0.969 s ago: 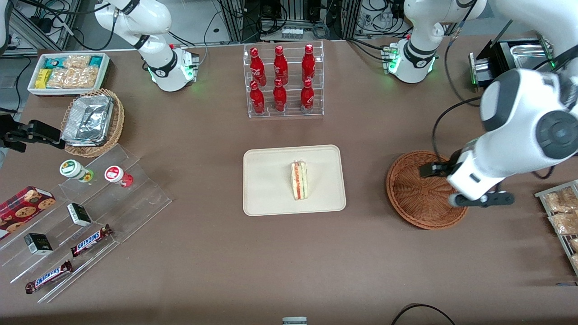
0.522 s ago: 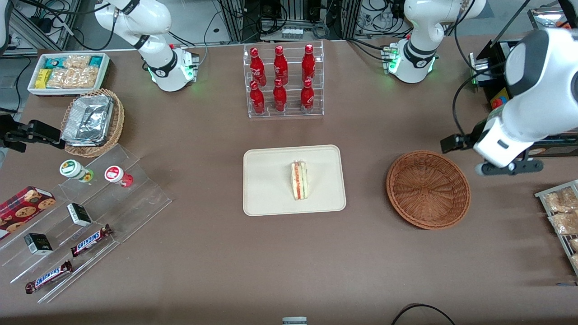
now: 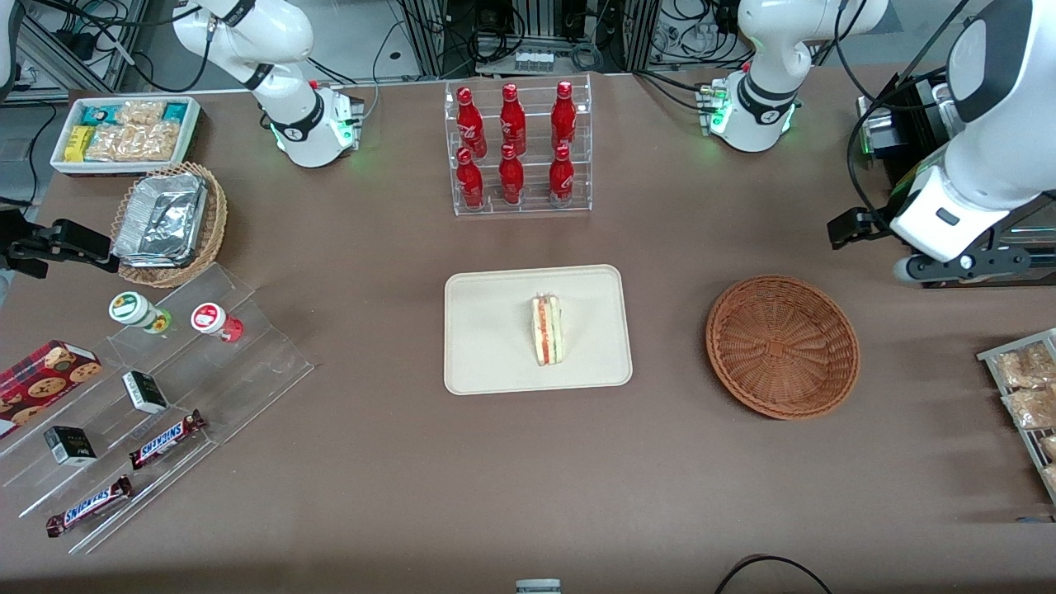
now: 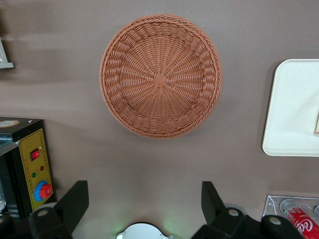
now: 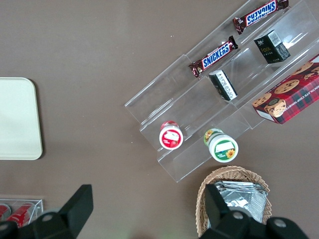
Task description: Place sandwich from basket to tray
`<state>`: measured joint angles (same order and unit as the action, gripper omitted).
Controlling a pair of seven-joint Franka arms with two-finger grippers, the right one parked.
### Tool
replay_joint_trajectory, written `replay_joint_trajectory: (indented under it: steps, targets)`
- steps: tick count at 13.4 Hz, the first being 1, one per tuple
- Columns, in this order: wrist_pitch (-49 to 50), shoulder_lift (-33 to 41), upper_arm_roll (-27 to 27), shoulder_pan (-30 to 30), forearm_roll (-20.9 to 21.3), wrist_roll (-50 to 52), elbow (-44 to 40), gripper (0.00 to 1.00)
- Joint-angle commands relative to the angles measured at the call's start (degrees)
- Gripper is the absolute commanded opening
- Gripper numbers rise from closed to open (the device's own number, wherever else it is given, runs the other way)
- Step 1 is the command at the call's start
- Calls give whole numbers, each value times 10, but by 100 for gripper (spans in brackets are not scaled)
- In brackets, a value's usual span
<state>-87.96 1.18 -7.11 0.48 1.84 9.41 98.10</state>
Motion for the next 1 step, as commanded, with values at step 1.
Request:
replay_joint_trajectory:
  steps: [1]
  targets:
    - [10, 15, 18, -12, 4, -31, -5, 100]
